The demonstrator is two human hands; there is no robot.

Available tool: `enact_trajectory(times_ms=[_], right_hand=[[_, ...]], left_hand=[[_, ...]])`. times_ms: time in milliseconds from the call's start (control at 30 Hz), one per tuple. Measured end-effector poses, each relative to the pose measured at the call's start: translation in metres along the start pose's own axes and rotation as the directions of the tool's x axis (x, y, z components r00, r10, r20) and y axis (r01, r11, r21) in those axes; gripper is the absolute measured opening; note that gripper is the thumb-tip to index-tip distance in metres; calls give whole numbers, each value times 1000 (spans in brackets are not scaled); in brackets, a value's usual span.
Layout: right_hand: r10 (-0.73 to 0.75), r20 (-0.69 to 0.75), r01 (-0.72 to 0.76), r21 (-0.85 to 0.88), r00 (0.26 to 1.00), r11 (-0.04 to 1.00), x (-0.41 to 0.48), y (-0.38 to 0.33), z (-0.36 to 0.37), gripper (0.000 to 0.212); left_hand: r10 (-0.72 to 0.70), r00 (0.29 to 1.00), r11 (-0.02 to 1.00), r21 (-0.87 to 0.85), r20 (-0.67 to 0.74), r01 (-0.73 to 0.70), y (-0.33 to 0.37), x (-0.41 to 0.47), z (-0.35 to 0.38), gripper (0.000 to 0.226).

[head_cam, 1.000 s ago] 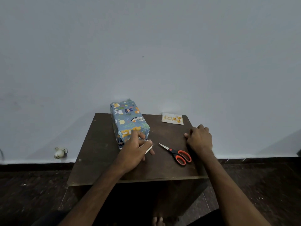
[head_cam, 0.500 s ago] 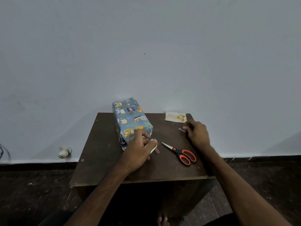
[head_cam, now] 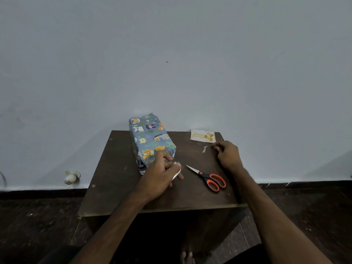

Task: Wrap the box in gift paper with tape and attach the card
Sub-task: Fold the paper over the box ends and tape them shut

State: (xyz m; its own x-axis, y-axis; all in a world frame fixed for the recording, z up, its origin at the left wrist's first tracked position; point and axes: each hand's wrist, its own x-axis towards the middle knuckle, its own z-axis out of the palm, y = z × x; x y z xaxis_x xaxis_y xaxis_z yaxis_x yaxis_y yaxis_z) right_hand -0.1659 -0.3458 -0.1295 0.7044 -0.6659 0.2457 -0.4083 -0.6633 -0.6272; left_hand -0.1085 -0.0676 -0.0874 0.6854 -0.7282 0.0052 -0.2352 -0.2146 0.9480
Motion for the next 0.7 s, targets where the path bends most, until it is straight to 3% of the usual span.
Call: enact_trajectory(times_ms=[133, 233, 300, 400, 500, 700], right_hand=[[16, -51, -17, -18, 999, 1000, -9, 1, 0, 23], [141, -146, -112, 191, 979, 975, -21, -7, -7, 8], [177, -141, -119, 346, 974, 931, -27, -24, -13, 13], [54, 61, -79, 567, 997, 820, -48, -60, -20, 28], [-101, 319, -126, 616, 942, 778, -76, -91, -18, 39], [-234, 447, -141, 660, 863, 738, -89, -104, -13, 22]], left_hand=[[-9, 1000, 1000, -12, 0, 9, 0, 1, -1, 18], [-7, 1000, 999, -39, -13, 7, 1, 3, -2, 18], [-16, 1000, 998, -55, -21, 15, 1, 3, -3, 19], [-31, 999, 997, -65, -26, 29, 0, 3, -3, 21], [-40, 999, 995, -89, -36, 36, 0, 3, -1, 23], [-54, 998, 994, -100, -38, 50, 0, 1, 0, 28]])
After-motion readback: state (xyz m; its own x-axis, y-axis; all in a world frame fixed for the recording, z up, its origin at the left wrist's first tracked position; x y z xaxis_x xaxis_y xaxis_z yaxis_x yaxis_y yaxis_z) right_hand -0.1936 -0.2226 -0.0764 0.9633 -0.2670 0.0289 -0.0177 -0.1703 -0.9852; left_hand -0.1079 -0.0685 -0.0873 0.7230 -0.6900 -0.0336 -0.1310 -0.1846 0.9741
